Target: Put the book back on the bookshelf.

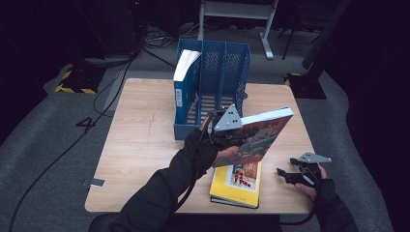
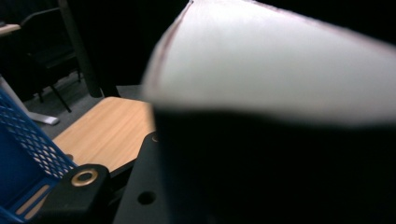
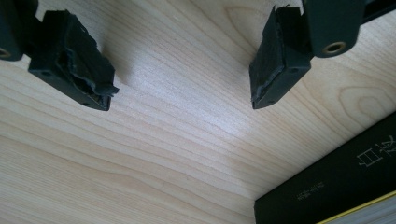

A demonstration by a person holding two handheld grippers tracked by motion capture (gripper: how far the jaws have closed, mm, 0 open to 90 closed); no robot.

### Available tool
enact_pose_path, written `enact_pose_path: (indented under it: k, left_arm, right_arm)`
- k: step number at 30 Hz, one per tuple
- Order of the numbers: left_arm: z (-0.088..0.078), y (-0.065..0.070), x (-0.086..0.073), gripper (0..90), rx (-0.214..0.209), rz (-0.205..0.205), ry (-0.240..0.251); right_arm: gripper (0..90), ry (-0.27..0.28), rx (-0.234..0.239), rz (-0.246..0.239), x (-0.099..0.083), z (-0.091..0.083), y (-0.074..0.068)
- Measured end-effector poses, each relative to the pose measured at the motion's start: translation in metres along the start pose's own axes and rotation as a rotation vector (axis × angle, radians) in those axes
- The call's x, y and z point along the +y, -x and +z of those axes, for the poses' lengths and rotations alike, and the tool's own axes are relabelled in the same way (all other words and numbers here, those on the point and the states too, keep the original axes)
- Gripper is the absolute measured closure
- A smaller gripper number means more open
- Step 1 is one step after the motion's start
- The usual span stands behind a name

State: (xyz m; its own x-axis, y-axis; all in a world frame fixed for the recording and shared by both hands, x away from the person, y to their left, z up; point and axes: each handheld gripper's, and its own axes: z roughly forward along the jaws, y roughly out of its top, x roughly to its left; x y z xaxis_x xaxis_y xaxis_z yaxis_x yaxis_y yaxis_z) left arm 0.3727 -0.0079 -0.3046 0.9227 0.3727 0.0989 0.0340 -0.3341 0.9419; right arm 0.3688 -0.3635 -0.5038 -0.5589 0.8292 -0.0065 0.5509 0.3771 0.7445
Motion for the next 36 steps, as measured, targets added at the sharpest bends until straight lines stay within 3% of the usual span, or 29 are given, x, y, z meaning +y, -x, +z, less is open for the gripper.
enact_pose_path:
  k: [6, 21, 31, 36]
  left_arm:
    - [-0.005, -0.01, 0.008, 73.7, 0.042, 0.002, 0.005]
    - [-0.034, -0.035, 0.023, 73.7, 0.147, 0.01, 0.007]
    - [-0.054, -0.055, 0.035, 73.8, 0.251, 0.014, -0.006]
    - [-0.062, -0.063, 0.038, 73.8, 0.275, 0.008, -0.001]
  right_arm:
    - [21.9, 0.0, 0.001, -0.003, 0.0, 0.0, 0.0]
    - [21.7, -0.002, 0.003, -0.001, 0.0, 0.0, 0.0]
    - [21.7, -0.001, 0.003, -0.001, 0.0, 0.0, 0.0]
    - [21.6, -0.001, 0.003, -0.001, 0.0, 0.0, 0.0]
